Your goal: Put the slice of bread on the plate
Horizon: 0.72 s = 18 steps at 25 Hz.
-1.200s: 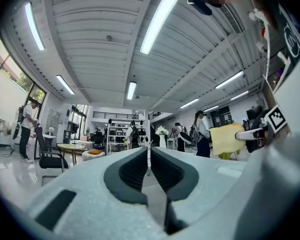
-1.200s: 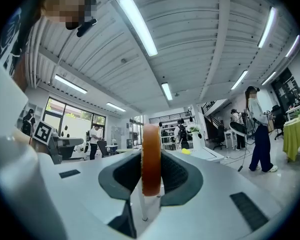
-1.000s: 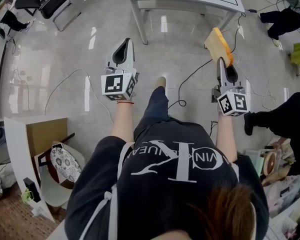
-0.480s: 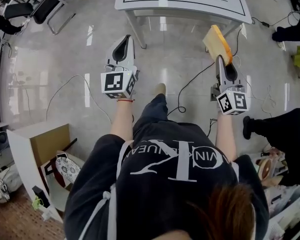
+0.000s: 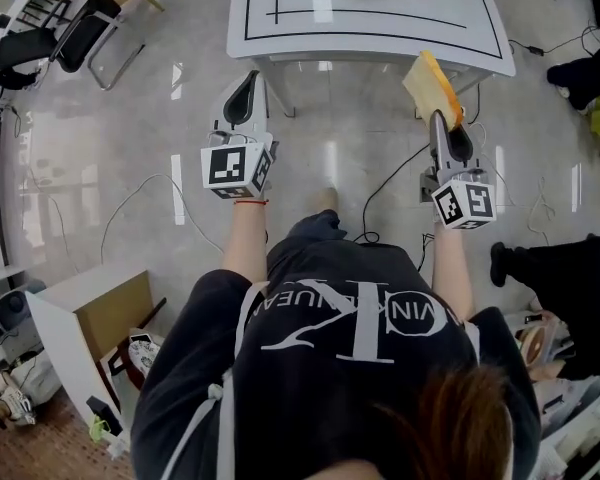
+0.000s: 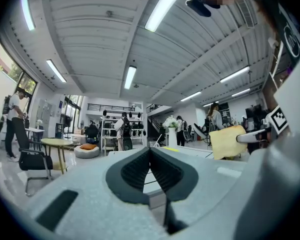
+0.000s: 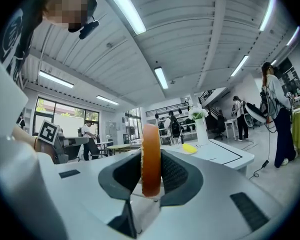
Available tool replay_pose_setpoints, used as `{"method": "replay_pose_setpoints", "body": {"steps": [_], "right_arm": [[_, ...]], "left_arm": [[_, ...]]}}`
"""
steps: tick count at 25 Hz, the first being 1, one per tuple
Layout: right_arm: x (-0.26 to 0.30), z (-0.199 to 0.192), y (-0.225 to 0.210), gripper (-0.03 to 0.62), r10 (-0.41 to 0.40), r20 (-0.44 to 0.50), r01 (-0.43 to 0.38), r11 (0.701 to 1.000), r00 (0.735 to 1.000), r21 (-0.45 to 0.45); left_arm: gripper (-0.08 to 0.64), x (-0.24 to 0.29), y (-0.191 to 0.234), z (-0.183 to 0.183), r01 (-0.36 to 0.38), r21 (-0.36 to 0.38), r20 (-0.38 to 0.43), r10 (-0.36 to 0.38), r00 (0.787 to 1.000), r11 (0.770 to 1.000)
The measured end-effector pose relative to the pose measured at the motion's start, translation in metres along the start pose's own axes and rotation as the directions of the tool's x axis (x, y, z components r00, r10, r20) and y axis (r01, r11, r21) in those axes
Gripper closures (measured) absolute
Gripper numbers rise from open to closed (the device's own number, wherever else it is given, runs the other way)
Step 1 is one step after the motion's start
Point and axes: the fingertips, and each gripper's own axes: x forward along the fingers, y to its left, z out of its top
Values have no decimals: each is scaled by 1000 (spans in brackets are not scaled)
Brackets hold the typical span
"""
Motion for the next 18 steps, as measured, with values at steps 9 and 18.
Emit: {"method": "replay_pose_setpoints", "body": {"steps": [9, 18], "right_arm": [[59, -9, 4, 502, 19, -6, -19, 1000, 1000, 15], [72, -11, 2, 502, 8, -29, -7, 1000, 1000, 24]], "left_arm": [[558, 44, 32, -17, 11, -28, -14, -11, 1000, 1000], [558, 61, 34, -19, 44, -41, -15, -45, 999, 998]]}}
